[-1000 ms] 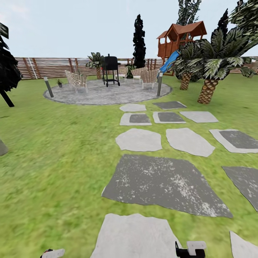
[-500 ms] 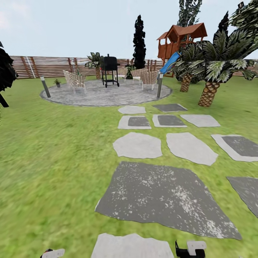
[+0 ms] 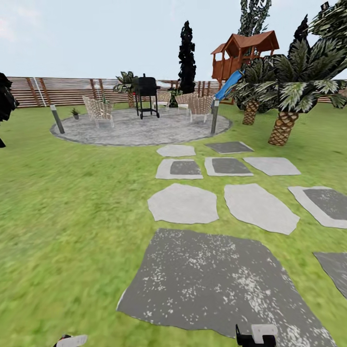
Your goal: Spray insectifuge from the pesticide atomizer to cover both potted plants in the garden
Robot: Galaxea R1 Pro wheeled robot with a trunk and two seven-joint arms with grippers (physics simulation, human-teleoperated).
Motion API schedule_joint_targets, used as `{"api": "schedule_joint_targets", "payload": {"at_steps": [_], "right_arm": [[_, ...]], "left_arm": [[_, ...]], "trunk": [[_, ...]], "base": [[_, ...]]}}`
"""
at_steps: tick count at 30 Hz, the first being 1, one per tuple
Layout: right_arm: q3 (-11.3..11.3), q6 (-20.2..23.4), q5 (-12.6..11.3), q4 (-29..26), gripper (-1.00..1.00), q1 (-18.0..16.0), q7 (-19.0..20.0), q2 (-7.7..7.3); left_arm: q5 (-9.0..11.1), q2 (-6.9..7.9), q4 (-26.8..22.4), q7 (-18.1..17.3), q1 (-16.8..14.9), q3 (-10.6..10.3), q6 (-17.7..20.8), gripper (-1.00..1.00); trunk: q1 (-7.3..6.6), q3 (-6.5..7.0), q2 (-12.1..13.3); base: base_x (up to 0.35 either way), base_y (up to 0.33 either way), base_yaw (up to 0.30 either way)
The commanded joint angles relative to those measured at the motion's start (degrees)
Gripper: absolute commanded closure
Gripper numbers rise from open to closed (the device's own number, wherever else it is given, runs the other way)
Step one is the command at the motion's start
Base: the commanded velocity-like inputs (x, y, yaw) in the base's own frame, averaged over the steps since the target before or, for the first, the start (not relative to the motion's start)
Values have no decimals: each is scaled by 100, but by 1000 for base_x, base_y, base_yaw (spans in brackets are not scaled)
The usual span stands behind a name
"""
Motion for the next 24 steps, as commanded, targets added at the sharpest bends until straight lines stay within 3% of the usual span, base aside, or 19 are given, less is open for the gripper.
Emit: {"api": "schedule_joint_targets", "payload": {"at_steps": [1, 24], "right_arm": [[-6, -5, 61, 5, -100, -3, -47, 0], [-6, -5, 60, 5, -100, -3, -47, 0]], "left_arm": [[0, 0, 4, 17, -3, -1, -19, 100], [0, 0, 4, 17, -5, -1, -19, 100]], "trunk": [[2, -5, -2], [2, -5, -2]], "base": [[339, -81, 0], [339, -82, 0]]}}
